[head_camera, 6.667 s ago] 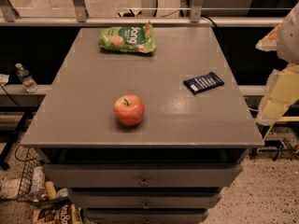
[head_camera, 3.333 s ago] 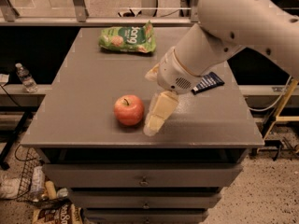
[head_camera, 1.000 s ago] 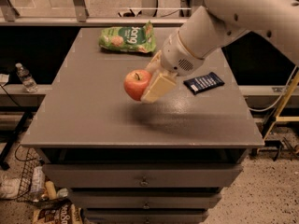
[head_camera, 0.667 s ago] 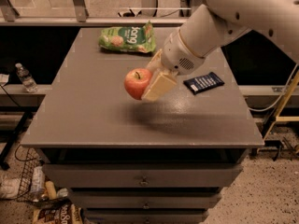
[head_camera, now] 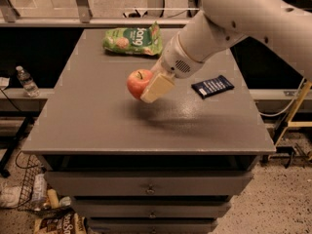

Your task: Move apple near green rice chip bag

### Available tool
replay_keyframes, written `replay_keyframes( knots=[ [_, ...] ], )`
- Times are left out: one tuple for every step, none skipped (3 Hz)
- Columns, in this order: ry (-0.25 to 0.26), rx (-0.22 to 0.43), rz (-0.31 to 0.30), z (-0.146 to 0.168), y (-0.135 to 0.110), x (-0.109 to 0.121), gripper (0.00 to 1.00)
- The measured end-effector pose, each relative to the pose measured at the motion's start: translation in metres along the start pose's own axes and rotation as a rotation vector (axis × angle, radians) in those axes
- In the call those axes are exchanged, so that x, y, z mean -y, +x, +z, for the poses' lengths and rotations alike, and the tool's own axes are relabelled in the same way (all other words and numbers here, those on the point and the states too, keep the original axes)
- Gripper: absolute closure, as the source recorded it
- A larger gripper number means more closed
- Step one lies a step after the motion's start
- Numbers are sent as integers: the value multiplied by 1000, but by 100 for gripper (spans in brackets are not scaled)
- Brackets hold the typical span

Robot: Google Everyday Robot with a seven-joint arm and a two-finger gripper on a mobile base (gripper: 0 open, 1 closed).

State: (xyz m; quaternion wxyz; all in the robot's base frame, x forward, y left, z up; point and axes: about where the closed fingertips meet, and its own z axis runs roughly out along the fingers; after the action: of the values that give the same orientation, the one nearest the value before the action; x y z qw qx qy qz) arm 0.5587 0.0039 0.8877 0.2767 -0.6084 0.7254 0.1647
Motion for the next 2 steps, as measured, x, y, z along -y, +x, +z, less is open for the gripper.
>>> replay_keyframes(
  knots=[
    [45,15,44,3,-12,37,100],
    [84,35,86,4,-25,74,100]
  ],
)
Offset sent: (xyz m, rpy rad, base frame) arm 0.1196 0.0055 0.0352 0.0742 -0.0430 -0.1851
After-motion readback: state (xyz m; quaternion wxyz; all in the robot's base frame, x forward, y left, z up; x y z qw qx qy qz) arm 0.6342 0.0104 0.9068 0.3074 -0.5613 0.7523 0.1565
